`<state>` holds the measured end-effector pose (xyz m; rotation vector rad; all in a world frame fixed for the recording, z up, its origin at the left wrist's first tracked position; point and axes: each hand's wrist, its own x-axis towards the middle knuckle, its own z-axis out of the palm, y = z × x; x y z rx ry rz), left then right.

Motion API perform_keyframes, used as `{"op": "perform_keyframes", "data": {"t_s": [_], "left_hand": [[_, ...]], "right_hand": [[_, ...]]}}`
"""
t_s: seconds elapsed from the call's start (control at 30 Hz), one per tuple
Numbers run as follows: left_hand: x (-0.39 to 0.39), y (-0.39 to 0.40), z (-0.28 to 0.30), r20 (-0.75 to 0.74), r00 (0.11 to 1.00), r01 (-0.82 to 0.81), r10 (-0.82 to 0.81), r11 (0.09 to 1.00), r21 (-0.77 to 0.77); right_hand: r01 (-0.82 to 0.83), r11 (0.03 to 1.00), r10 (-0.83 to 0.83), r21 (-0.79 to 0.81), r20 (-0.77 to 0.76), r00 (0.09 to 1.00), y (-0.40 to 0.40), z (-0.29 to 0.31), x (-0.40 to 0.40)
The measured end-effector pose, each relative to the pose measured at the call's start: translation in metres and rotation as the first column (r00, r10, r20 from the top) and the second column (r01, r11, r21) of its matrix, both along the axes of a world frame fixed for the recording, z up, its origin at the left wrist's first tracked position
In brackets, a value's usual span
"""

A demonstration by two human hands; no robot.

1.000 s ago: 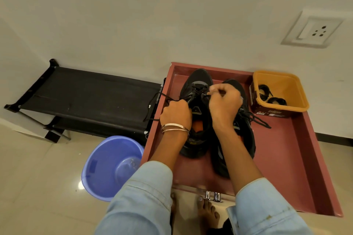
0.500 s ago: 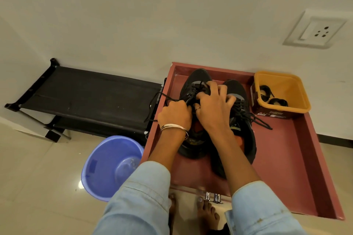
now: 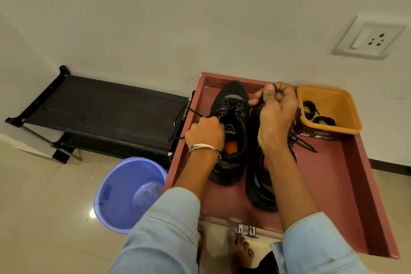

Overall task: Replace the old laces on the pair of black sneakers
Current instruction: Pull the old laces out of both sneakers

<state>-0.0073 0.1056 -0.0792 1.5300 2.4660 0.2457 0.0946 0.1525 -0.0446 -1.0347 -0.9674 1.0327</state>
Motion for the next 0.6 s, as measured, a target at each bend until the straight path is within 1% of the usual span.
{"op": "perform_keyframes", "data": {"t_s": [0.03,0.07,0.1,0.13,0.17,0.2,0.23,0.27,0.3,0.33,0.37,0.4,0.43,0.47,0.5,0.53,0.57,0.6], "left_hand": [[0.000,0.000,0.000,-0.003,1.000,0.001,-0.001,1.000,0.001],[0.000,0.000,0.000,-0.006,1.000,0.002,-0.002,1.000,0.001],[0.000,0.000,0.000,-0.006,1.000,0.002,-0.002,1.000,0.000],[-0.001,0.000,0.000,-0.006,1.000,0.000,0.000,1.000,-0.001],[-0.001,0.000,0.000,-0.006,1.000,-0.004,0.004,1.000,-0.003],[-0.001,0.001,0.000,-0.007,1.000,-0.005,0.005,1.000,-0.005],[-0.001,0.001,0.000,-0.009,1.000,-0.006,0.005,1.000,-0.007],[-0.001,0.001,0.000,-0.010,1.000,-0.004,0.004,1.000,-0.009],[-0.001,0.001,0.000,-0.012,1.000,-0.002,0.002,1.000,-0.009],[-0.001,0.001,0.000,-0.015,1.000,-0.001,0.001,1.000,-0.009],[-0.001,0.001,0.000,-0.018,1.000,0.001,-0.001,1.000,-0.010],[0.000,0.001,0.000,-0.020,1.000,0.000,-0.001,1.000,-0.012],[-0.001,0.001,0.000,-0.022,1.000,-0.001,0.001,1.000,-0.015],[-0.001,0.001,0.001,-0.024,1.000,-0.003,0.002,1.000,-0.018],[-0.001,0.001,0.001,-0.028,1.000,-0.004,0.003,1.000,-0.021],[-0.001,0.001,0.001,-0.030,1.000,-0.002,0.001,1.000,-0.023],[-0.001,0.001,0.001,-0.032,0.999,0.003,-0.004,1.000,-0.023],[0.000,0.001,0.001,-0.032,0.999,0.008,-0.009,1.000,-0.020]], "right_hand": [[-0.011,1.000,0.010,0.002,0.166,0.986,0.002,-0.003,0.001],[-0.047,0.999,0.041,0.005,0.362,0.931,0.003,-0.007,0.001],[-0.122,0.992,0.106,-0.006,0.545,0.832,0.004,-0.011,0.001],[-0.202,0.978,0.172,-0.043,0.708,0.685,0.004,-0.017,0.000],[-0.253,0.961,0.227,-0.111,0.838,0.496,0.004,-0.022,-0.001],[-0.256,0.951,0.246,-0.171,0.921,0.301,0.002,-0.025,-0.003],[-0.238,0.951,0.236,-0.196,0.960,0.153,0.000,-0.026,-0.004],[-0.217,0.959,0.202,-0.183,0.977,0.069,-0.001,-0.026,-0.006],[-0.209,0.965,0.167,-0.156,0.985,0.038,-0.001,-0.026,-0.006],[-0.206,0.972,0.123,-0.112,0.991,0.043,-0.004,-0.024,-0.007],[-0.209,0.976,0.081,-0.063,0.994,0.079,-0.004,-0.026,-0.006],[-0.206,0.979,0.048,-0.014,0.985,0.165,-0.004,-0.026,-0.006],[-0.185,0.982,0.034,0.024,0.951,0.307,-0.004,-0.024,-0.004],[-0.143,0.988,0.018,0.060,0.870,0.492,-0.003,-0.021,-0.003],[-0.088,0.992,-0.006,0.089,0.732,0.682,-0.002,-0.016,-0.002],[-0.031,0.995,-0.024,0.090,0.555,0.831,-0.001,-0.010,-0.001],[0.001,0.998,-0.022,0.058,0.359,0.933,0.000,-0.004,0.001],[-0.001,1.000,0.002,-0.008,0.156,0.988,0.001,0.000,0.002]]}}
